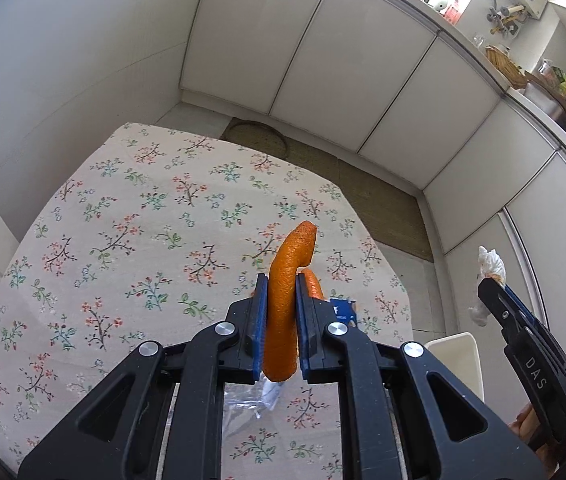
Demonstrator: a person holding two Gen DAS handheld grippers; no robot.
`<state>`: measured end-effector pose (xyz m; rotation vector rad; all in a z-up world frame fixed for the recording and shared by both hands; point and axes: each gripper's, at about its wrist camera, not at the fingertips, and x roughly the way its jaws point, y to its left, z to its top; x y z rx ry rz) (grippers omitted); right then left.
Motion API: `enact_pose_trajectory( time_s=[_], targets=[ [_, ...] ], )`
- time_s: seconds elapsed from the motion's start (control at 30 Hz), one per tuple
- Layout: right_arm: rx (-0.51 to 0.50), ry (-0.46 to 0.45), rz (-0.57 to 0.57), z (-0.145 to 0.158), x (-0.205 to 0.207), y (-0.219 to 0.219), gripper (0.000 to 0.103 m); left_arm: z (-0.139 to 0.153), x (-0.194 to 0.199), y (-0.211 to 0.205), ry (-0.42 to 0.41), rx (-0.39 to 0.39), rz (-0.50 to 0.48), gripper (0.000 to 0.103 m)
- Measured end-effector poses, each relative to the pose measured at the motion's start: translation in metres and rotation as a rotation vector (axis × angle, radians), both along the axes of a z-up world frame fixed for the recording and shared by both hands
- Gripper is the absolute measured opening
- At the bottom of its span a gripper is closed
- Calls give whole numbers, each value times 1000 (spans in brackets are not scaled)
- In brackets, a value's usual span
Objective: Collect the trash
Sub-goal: 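Carry the peel and tissue to the white bin and release both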
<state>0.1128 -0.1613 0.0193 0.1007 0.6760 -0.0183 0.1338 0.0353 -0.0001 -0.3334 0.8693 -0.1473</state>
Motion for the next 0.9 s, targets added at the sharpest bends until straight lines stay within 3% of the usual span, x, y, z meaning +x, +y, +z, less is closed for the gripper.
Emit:
enact_pose_trajectory(
  time_s=[0.4, 0.77, 0.87, 0.9],
  targets=[
    [-87, -125, -213, 19, -41, -85, 33, 23, -13, -87, -110, -32, -133, 12],
    [-138, -133, -381, 19, -75, -159, 33, 27, -29, -162, -140, -34, -255, 13],
    [-138, -106, -411, 13, -81, -178, 37, 25, -34, -187, -142, -26, -301, 13],
    [-137, -101, -420, 11, -84, -185, 46, 25, -36, -196, -143, -25, -316, 13]
  ],
)
